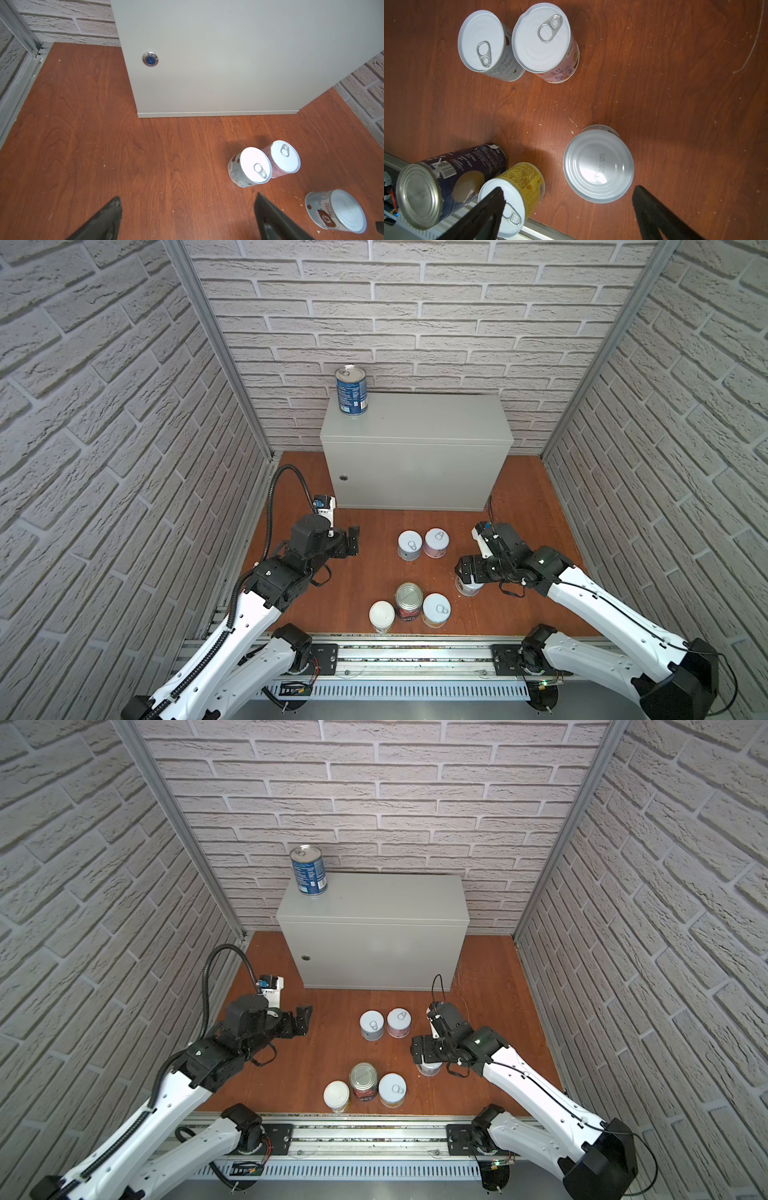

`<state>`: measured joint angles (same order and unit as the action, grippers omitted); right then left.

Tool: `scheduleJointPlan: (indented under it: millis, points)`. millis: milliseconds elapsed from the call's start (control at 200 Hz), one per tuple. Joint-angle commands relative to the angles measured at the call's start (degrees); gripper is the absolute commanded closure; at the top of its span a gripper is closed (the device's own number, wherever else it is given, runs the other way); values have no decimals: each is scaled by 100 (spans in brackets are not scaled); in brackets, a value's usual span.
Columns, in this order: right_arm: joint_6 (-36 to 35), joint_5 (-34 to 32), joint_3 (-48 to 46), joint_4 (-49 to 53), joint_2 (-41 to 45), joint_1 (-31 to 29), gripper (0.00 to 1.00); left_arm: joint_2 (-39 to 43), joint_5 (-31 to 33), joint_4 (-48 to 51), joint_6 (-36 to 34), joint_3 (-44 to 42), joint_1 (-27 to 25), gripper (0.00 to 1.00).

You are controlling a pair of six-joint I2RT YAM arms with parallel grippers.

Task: Place and organize the canned foods onto the counter
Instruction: 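Withdraw the left gripper down from the cabinet while the right gripper moves toward the cans, then lower the right gripper over the purple can nearest the robot and close it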

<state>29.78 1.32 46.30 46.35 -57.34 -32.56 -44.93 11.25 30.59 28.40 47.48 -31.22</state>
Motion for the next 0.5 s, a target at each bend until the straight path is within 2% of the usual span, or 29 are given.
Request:
scheduleJointPlan:
  millis: [0, 330, 495]
  points:
    - [52, 33, 193, -231, 8, -393, 4, 21, 21, -138, 93, -3, -20, 2]
    - [191, -214, 716, -606, -555, -1962, 3, -66, 141, 193, 82, 176, 59, 2]
    - [429, -682, 992, -448, -1158, -2612, 2, -162, -52, 192, 117, 218, 207, 2]
